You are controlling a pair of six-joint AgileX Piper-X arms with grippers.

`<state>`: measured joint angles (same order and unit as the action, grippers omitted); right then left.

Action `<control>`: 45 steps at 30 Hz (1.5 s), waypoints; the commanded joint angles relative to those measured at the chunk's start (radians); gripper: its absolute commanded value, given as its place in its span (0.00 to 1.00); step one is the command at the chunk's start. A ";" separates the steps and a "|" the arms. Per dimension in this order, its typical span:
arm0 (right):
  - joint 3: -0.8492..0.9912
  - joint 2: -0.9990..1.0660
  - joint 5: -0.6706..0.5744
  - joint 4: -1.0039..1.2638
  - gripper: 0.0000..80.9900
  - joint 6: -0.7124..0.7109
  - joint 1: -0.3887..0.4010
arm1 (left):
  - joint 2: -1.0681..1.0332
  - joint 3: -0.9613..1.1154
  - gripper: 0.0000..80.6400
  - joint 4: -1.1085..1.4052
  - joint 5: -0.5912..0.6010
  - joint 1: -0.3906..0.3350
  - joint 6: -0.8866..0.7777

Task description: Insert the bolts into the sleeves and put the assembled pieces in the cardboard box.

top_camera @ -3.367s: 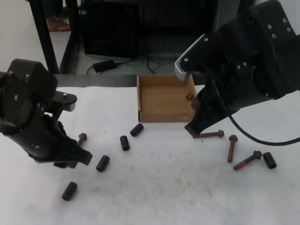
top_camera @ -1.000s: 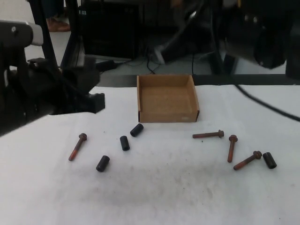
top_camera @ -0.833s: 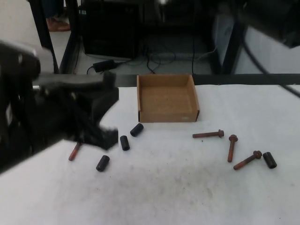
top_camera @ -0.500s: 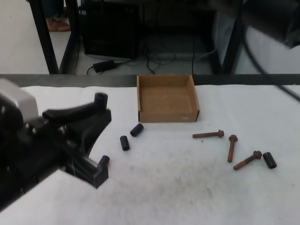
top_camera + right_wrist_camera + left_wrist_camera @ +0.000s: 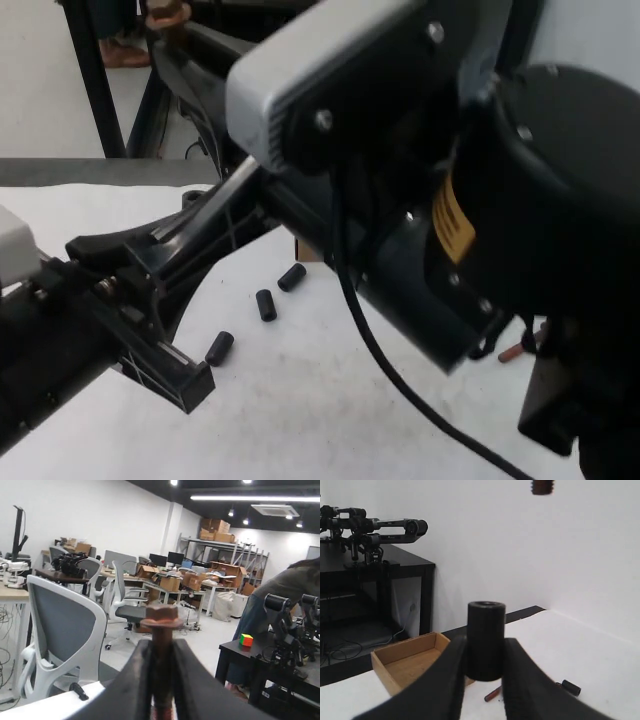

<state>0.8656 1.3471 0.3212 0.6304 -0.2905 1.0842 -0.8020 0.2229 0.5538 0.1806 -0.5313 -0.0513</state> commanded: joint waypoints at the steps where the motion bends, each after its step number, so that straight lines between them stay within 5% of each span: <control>1: -0.011 -0.006 0.049 0.070 0.00 0.001 0.019 | 0.017 0.001 0.01 0.042 0.027 0.001 0.014; 13: -0.068 -0.006 0.083 0.139 0.00 0.220 0.033 | 0.018 0.001 0.01 0.052 0.027 0.001 0.005; 24: -0.111 0.011 0.078 0.198 0.00 0.220 0.054 | 0.051 0.001 0.01 0.073 0.031 0.001 -0.129; 30: -0.111 0.011 0.078 0.201 0.00 0.196 0.054 | 0.051 0.001 0.01 0.073 0.122 0.001 -0.131; 45: -0.111 0.011 0.078 0.221 0.00 0.147 0.054 | 0.051 0.001 0.01 -0.012 0.141 -0.001 -0.128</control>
<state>0.7510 1.3616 0.3974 0.8230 -0.1311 1.1369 -0.7610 0.2229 0.5318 0.2995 -0.5313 -0.1871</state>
